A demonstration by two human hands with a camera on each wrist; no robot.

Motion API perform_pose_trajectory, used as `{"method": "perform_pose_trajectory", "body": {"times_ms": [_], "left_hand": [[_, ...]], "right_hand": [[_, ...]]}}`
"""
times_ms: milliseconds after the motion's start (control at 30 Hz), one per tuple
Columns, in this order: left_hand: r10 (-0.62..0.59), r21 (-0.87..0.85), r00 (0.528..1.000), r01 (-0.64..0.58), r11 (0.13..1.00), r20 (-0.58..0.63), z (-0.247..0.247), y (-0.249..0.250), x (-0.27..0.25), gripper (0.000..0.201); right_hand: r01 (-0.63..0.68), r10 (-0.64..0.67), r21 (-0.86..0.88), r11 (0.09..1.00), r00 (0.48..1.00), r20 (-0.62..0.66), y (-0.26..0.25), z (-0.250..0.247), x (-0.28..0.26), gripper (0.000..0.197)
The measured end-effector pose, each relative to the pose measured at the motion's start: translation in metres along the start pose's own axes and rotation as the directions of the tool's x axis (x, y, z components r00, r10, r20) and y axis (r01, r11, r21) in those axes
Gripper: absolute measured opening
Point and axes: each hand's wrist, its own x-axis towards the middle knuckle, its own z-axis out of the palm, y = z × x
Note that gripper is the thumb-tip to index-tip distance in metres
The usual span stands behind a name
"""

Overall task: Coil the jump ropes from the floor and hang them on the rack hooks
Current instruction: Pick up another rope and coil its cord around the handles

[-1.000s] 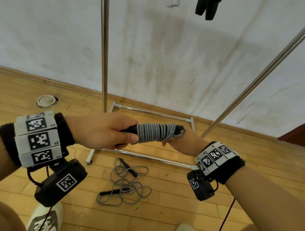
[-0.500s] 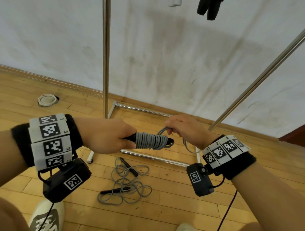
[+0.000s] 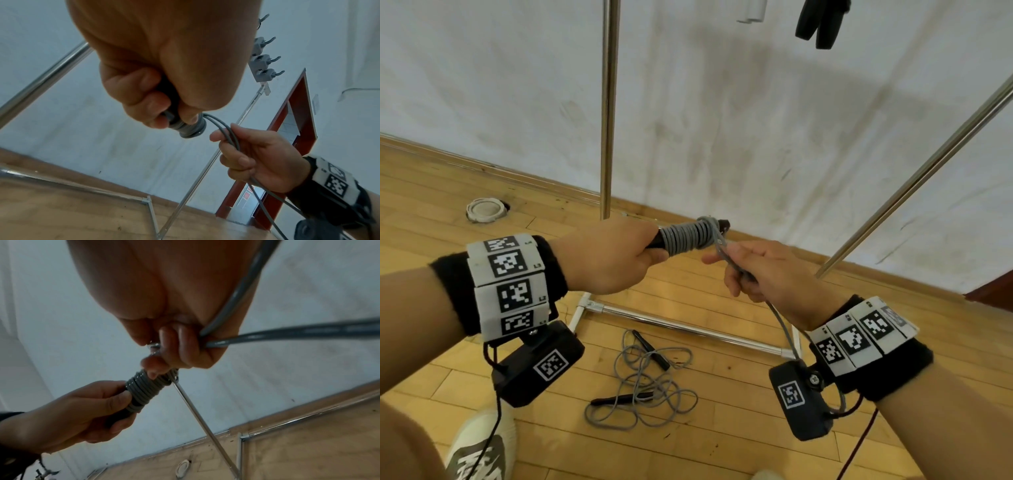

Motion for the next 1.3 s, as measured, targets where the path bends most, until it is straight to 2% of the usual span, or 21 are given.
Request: {"method": "perform_pose_trajectory", "body": {"times_ms": [67, 200, 333, 400, 567, 633, 700, 767, 900, 1033, 1100, 1167, 1233, 1300], "left_hand": [[0.002, -0.041, 0.999, -0.004, 0.999, -0.045, -0.002, 0.001, 0.000, 0.022], [0.041, -0.158, 0.991, -0.061, 0.986, -0.125, -0.005, 0.004, -0.002, 0.021], [0.046, -0.261, 0.989, -0.083, 0.962, -0.143, -0.006, 0.010, -0.004, 0.019], [0.036, -0.335, 0.990, -0.079, 0.939, -0.133, -0.008, 0.010, -0.005, 0.019], [0.072, -0.443, 0.994, -0.100, 0.891, -0.078, -0.012, 0.010, -0.011, 0.018], [0.097, -0.492, 0.994, -0.106, 0.864, -0.044, -0.014, 0.011, -0.012, 0.018], [0.135, -0.526, 0.991, -0.117, 0.843, -0.004, -0.017, 0.012, -0.014, 0.018], [0.166, -0.520, 0.986, -0.127, 0.845, 0.029, -0.019, 0.011, -0.015, 0.018], [0.174, -0.500, 0.980, -0.105, 0.859, 0.094, -0.019, 0.008, -0.017, 0.016], [0.206, -0.490, 0.965, -0.103, 0.866, 0.161, -0.017, 0.008, -0.017, 0.015], [0.219, -0.491, 0.952, -0.090, 0.866, 0.212, -0.016, 0.008, -0.018, 0.014], [0.248, -0.512, 0.932, -0.083, 0.855, 0.264, -0.016, 0.008, -0.019, 0.014], [0.278, -0.495, 0.908, -0.094, 0.864, 0.313, -0.016, 0.009, -0.020, 0.017], [0.263, -0.427, 0.891, -0.089, 0.900, 0.370, -0.012, 0.010, -0.021, 0.020]], "right_hand": [[0.005, -0.003, 0.044, 0.999, 0.999, -0.051, 0.002, 0.004, 0.003, 0.035], [0.062, -0.062, 0.002, 0.998, 0.993, -0.104, 0.006, 0.004, 0.006, 0.022], [0.120, -0.113, 0.025, 0.993, 0.976, -0.184, 0.010, 0.009, 0.010, 0.018], [0.143, -0.130, 0.071, 0.987, 0.976, -0.173, 0.013, 0.010, 0.012, 0.021], [0.134, -0.130, 0.219, 0.966, 0.991, -0.035, 0.020, 0.011, 0.013, 0.023], [0.109, -0.105, 0.249, 0.962, 0.994, -0.029, 0.023, 0.009, 0.013, 0.017], [0.058, -0.044, 0.244, 0.968, 0.997, -0.061, 0.027, 0.005, 0.013, 0.026], [0.018, -0.004, 0.196, 0.980, 0.998, -0.068, 0.032, 0.003, 0.014, 0.032], [0.035, -0.039, 0.098, 0.995, 0.998, 0.042, 0.038, 0.006, 0.014, 0.017], [0.047, -0.047, 0.009, 0.999, 0.994, 0.099, 0.041, 0.006, 0.016, 0.019], [0.070, -0.061, -0.104, 0.992, 0.994, 0.088, 0.042, 0.008, 0.014, 0.015], [0.039, -0.021, -0.254, 0.966, 0.997, 0.072, 0.046, 0.008, 0.014, 0.009], [-0.010, 0.027, -0.377, 0.926, 0.999, 0.041, 0.050, 0.003, 0.014, 0.020], [0.021, 0.018, -0.499, 0.866, 0.997, 0.073, 0.049, -0.001, 0.017, 0.030]]}}
